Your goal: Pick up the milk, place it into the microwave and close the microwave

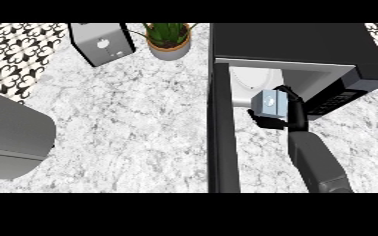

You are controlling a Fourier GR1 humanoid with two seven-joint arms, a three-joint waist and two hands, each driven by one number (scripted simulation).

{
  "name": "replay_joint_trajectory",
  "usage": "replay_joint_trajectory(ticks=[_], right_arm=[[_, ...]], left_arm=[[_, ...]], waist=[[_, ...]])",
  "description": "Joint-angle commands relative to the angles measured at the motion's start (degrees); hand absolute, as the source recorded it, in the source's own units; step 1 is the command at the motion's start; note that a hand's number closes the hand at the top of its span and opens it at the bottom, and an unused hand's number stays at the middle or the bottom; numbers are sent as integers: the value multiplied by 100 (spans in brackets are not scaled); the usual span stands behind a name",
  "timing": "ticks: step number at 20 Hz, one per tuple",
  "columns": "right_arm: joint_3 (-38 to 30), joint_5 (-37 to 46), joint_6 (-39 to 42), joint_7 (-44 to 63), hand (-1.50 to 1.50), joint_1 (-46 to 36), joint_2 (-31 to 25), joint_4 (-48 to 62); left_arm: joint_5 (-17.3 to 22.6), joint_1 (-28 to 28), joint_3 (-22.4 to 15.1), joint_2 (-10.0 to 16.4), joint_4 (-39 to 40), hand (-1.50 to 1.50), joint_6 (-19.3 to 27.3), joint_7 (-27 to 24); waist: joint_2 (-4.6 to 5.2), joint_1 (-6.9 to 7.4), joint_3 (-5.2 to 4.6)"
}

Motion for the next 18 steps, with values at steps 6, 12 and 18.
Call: replay_joint_trajectory(ticks=[6,12,18], right_arm=[[-25,96,-504,934,150,-987,-985,112],[-65,-76,-663,835,150,-951,-928,-28],[-22,-148,-888,757,150,-808,-871,-121]], left_arm=[[94,-263,10,203,88,-150,70,124],[145,-397,6,309,100,-150,109,198],[127,-514,24,358,73,-150,157,225]], waist=[[287,400,27],[306,489,28],[323,609,33]])
